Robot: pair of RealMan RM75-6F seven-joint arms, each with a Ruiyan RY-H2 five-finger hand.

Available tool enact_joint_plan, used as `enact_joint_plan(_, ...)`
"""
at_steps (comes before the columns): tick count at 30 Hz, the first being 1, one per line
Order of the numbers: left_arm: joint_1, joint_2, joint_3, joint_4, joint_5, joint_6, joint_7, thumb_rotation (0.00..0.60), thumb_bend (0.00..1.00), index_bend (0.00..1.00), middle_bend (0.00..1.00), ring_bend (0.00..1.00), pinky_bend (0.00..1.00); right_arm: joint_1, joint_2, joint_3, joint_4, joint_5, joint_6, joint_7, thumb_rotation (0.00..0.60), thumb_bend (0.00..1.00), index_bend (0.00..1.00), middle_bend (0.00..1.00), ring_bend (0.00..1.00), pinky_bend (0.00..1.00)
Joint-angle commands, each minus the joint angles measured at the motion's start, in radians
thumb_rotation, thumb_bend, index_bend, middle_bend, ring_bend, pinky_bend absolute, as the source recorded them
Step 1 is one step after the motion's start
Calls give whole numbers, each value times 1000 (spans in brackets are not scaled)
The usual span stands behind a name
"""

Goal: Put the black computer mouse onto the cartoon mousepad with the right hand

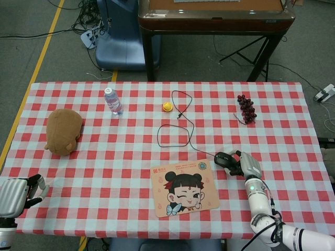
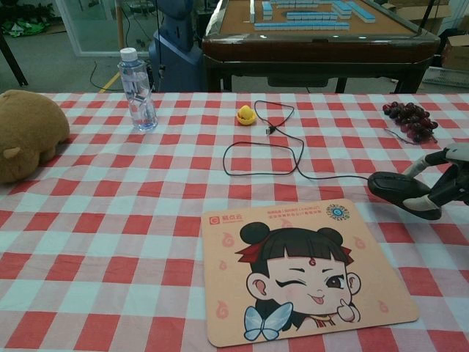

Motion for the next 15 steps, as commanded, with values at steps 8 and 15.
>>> enact_joint_plan(8,-1,1,0,1,-1,-2,-4,600,567,554,896,819,1000,59,-10,-26,-99,18,54,-77,600,288,428,1000,1000,1000)
enact_joint_plan(15,-1,2,-1,1,-1,-1,-8,600,567,554,896,819,1000,109,-43,-41,-157,28,124,-156,600,287,429,1000,1000,1000)
